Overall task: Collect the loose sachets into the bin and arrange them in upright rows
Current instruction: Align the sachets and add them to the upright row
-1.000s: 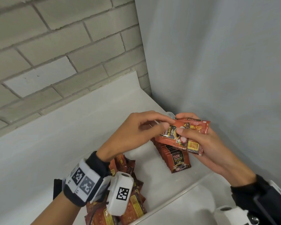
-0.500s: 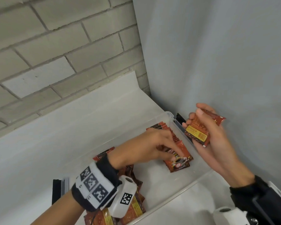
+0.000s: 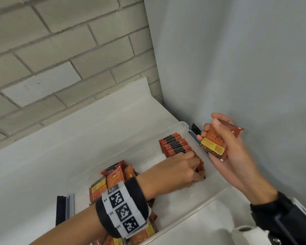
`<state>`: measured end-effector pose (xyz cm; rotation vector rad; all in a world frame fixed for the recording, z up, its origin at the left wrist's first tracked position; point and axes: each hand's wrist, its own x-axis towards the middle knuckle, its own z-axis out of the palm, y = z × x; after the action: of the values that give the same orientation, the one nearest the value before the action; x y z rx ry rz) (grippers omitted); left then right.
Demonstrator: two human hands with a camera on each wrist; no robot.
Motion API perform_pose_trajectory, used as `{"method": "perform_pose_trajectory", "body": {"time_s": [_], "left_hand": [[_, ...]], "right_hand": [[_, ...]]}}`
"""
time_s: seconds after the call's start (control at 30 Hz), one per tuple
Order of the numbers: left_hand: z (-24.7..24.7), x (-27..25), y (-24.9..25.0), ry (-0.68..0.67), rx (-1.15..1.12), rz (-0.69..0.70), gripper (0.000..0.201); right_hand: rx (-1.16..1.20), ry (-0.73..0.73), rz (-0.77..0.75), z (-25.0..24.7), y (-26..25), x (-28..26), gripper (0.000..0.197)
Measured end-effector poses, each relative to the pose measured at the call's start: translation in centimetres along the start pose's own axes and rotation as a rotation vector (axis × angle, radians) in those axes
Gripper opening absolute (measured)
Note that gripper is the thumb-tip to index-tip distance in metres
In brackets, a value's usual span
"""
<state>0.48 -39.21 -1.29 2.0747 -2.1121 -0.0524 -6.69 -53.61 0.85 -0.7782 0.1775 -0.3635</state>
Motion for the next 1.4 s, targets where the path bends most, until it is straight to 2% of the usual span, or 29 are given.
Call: {"method": "perform_pose_trajectory", "body": {"time_s": [0.2,0.3,0.47,0.6,0.7,0.87,0.93,1.03,1.23,1.3,1.4], "left_hand": [[0.7,0.3,-0.2,-0.076,0.139,-0.032,0.021],[0.9,0.2,0.0,-0.047,0.168,-0.03,0.021],[0.4,0.2,0.5,0.017,0.243,-0.027,0.014],[0.2,0.1,0.5,0.022,0.213,-0.018,0.017],[0.0,0.0,0.3,0.039,0.123,-0.014,0.026],[-0.8,-0.2,-0.1,0.045,-0.067,-0.046,0.023],[-1.4,-0.3,-0.2,0.064,-0.232,-0.113,0.023],[-2.6,-0.7,-0.7,0.088,-0.48,-0.294,0.024],[-5.0,-0.5,-1.0,0.356,-0.78,-0.592,0.016],[-5.6,-0.3,-0.6,0.424,-0.925,-0.631,0.017],[-5.9,-0.1,-0.2,0.417,-1.034,-0.594,0.024]], "right_hand": [[0.026,-0.002,0.013,0.0,0.1,0.1,0.053],[0.029,0.001,0.016,0.1,0.0,0.0,0.051],[0.072,0.013,0.03,0.4,-0.2,-0.1,0.025],[0.155,-0.023,0.081,0.9,-0.5,-0.3,0.034],[0.174,-0.053,0.094,1.0,-0.6,-0.4,0.04],[0.128,-0.072,0.107,0.6,-0.6,-0.4,0.041],[0.104,-0.064,0.114,0.6,-0.6,-0.4,0.04],[0.05,-0.045,0.113,0.2,-0.4,-0.3,0.041],[-0.061,-0.058,0.126,0.3,-0.2,-0.2,0.036],[-0.095,-0.098,0.139,0.4,-0.3,-0.3,0.035],[-0.14,-0.148,0.144,0.7,-0.2,-0.5,0.034]]}}
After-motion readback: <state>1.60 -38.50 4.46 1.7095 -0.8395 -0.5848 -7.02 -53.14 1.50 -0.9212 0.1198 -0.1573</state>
